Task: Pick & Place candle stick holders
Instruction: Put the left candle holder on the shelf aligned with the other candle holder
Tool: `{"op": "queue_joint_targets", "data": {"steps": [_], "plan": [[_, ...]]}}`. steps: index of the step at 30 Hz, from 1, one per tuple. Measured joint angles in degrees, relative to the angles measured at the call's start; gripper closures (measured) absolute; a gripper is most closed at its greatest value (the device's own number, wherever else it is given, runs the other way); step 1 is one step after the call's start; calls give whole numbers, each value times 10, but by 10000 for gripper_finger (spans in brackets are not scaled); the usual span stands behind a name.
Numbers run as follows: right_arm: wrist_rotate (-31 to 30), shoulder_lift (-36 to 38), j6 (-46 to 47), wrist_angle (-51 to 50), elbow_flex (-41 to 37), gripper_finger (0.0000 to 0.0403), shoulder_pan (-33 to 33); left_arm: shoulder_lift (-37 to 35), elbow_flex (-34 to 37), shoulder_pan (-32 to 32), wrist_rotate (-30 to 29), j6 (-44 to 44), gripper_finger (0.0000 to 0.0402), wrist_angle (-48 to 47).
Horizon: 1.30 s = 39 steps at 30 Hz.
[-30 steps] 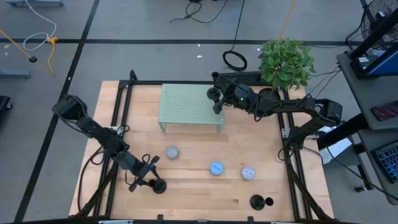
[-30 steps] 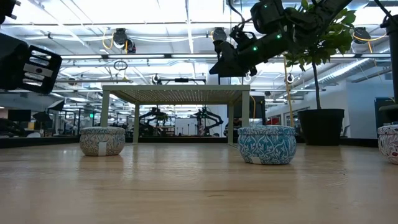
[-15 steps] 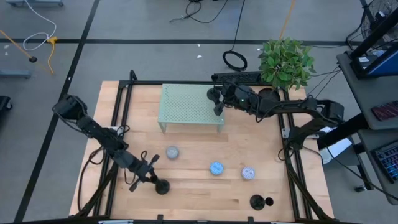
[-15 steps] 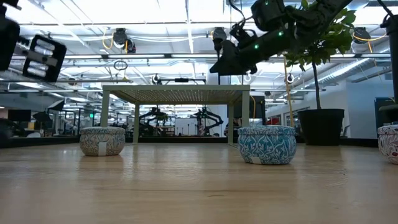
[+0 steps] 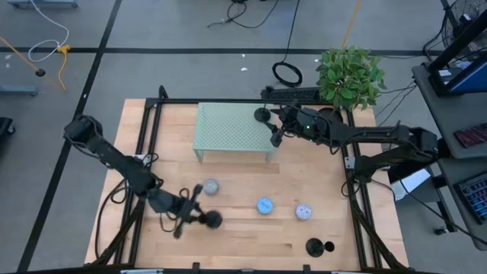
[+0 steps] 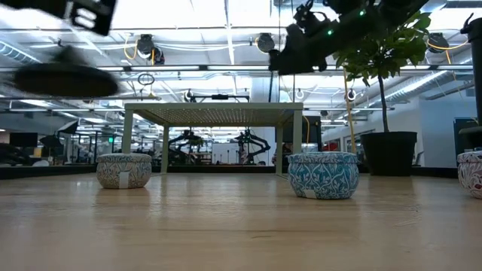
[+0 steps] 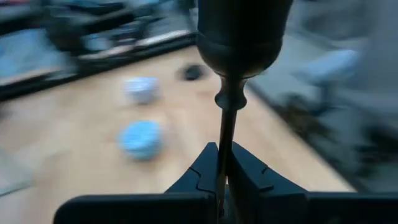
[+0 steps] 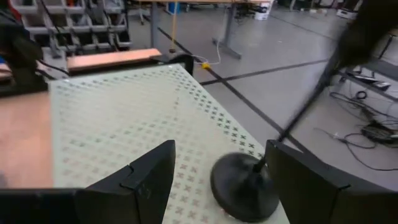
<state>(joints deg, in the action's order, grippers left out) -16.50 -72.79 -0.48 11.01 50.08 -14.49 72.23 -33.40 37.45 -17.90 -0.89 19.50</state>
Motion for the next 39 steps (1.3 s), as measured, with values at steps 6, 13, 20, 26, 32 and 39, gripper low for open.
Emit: {"op": "queue_joint_targets", "data": {"steps": [6, 13, 20, 26, 32, 39], "plan": [[0, 16, -2, -40, -1, 161, 19, 0, -96, -49, -100, -32, 384, -59], [-60, 4, -6, -34, -6, 161, 11, -25, -152, -130, -185, -108, 388, -61], [-57, -39, -7, 72, -58, 161, -1, -52, -151, -293, -112, -85, 388, -125], [-59, -57, -20, 137, -90, 161, -1, -31, -151, -429, -2, -76, 388, -99], [-60, -55, -18, 128, -89, 161, 3, -6, -151, -519, 81, -68, 388, -82], [-59, -55, -18, 128, -89, 161, 3, 38, -152, -609, 151, -58, 388, -36]]}}
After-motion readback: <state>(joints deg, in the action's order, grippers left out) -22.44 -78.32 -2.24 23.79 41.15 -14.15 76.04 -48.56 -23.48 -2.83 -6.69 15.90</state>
